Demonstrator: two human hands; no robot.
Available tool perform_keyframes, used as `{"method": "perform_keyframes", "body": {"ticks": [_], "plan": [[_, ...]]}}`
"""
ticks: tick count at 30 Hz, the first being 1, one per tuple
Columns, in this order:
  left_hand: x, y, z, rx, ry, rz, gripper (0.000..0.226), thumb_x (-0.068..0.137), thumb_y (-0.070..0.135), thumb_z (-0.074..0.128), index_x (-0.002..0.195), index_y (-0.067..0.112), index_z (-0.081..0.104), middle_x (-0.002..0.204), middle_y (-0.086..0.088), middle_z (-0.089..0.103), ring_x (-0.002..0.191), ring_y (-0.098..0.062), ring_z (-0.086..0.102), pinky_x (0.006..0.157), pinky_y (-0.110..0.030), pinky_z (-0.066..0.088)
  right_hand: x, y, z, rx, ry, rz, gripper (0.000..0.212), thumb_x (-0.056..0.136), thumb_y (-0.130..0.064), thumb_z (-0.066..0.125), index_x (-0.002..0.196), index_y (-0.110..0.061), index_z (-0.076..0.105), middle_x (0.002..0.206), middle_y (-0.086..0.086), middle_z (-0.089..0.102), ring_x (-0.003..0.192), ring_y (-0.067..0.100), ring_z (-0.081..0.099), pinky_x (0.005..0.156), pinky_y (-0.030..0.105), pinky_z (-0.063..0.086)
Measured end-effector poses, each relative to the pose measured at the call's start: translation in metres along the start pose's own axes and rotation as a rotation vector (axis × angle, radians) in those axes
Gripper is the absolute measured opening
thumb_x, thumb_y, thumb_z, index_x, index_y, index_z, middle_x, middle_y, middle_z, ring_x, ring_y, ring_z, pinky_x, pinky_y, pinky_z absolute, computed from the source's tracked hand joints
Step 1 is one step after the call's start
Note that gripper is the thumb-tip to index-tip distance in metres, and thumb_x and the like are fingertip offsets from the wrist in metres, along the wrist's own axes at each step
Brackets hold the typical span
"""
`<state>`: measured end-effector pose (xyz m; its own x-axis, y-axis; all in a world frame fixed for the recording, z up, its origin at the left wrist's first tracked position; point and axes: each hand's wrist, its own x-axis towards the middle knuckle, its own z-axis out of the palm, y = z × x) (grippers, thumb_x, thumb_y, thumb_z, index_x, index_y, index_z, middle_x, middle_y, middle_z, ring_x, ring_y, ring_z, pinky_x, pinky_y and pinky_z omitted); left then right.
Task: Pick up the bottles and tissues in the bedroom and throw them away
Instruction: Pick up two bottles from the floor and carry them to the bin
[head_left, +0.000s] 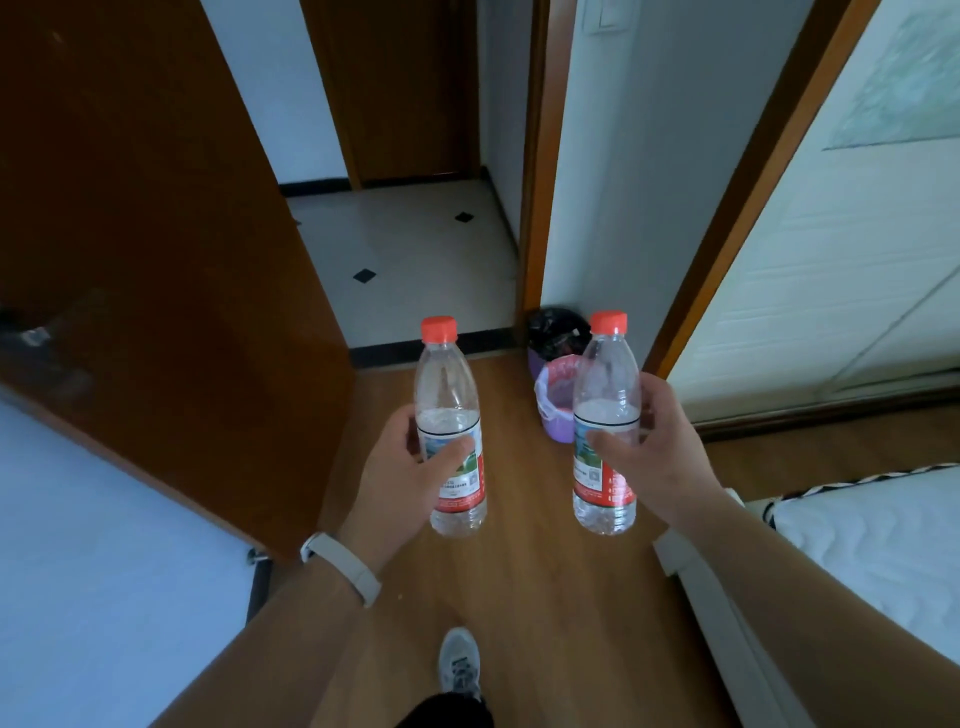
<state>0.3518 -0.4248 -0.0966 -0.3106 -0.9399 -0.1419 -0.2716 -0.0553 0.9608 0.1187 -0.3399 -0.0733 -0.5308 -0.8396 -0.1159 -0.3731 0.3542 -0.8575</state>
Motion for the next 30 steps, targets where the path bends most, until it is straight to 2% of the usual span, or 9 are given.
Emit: {"method": "perform_keyframes", "body": {"ticks": [4, 10, 19, 23, 27, 30], "plan": [[0.079, 0.002, -0.035, 0.002, -0.061, 0.007, 0.048, 0.082, 0.036, 0.074, 0.124, 0.032, 0.051, 0.115, 0.012, 0.065, 0.106, -0.012, 0.065, 0.093, -0.038, 0.055, 0.063, -0.037, 0.027, -0.033, 0.051, 0.033, 0.065, 0.08, -0.031, 0.076, 0.132, -0.03, 0.036, 0.12, -0.006, 0.056, 0.106, 0.018, 0.059, 0.086, 0.037, 0.054], [0.167, 0.009, -0.067, -0.032, -0.099, 0.028, 0.045, 0.085, 0.035, 0.072, 0.125, 0.03, 0.051, 0.116, 0.013, 0.064, 0.105, -0.011, 0.065, 0.087, -0.029, 0.055, 0.127, -0.072, 0.062, -0.044, 0.128, 0.035, 0.062, 0.08, -0.031, 0.076, 0.13, -0.027, 0.038, 0.117, -0.004, 0.057, 0.103, 0.019, 0.06, 0.086, 0.042, 0.056], [0.265, 0.005, -0.077, -0.033, -0.119, -0.006, 0.047, 0.083, 0.037, 0.073, 0.125, 0.033, 0.051, 0.118, 0.013, 0.064, 0.106, -0.01, 0.065, 0.087, -0.03, 0.057, 0.221, -0.101, 0.078, -0.023, 0.165, 0.025, 0.063, 0.082, -0.024, 0.074, 0.134, -0.023, 0.038, 0.114, -0.008, 0.051, 0.101, 0.014, 0.054, 0.081, 0.032, 0.051], [0.322, 0.007, -0.071, -0.015, -0.137, -0.013, 0.051, 0.082, 0.039, 0.074, 0.127, 0.031, 0.052, 0.119, 0.011, 0.065, 0.108, -0.012, 0.065, 0.089, -0.035, 0.057, 0.278, -0.094, 0.089, 0.009, 0.148, 0.052, 0.063, 0.083, -0.025, 0.074, 0.135, -0.024, 0.038, 0.112, -0.011, 0.052, 0.098, 0.011, 0.055, 0.082, 0.032, 0.051], [0.391, 0.01, -0.06, 0.015, -0.136, -0.006, 0.051, 0.081, 0.041, 0.075, 0.126, 0.031, 0.053, 0.12, 0.01, 0.066, 0.109, -0.014, 0.065, 0.089, -0.037, 0.057, 0.351, -0.08, 0.104, 0.085, 0.119, 0.06, 0.057, 0.082, -0.022, 0.074, 0.127, -0.03, 0.041, 0.096, -0.021, 0.054, 0.081, 0.0, 0.057, 0.066, 0.018, 0.045], [0.446, 0.017, -0.045, 0.055, -0.18, -0.049, 0.059, 0.075, 0.048, 0.077, 0.126, 0.033, 0.053, 0.12, 0.01, 0.066, 0.109, -0.013, 0.065, 0.088, -0.035, 0.057, 0.407, -0.073, 0.107, 0.143, 0.127, 0.099, 0.052, 0.082, -0.022, 0.073, 0.121, -0.033, 0.04, 0.093, -0.022, 0.053, 0.078, -0.003, 0.056, 0.06, 0.014, 0.039]]}}
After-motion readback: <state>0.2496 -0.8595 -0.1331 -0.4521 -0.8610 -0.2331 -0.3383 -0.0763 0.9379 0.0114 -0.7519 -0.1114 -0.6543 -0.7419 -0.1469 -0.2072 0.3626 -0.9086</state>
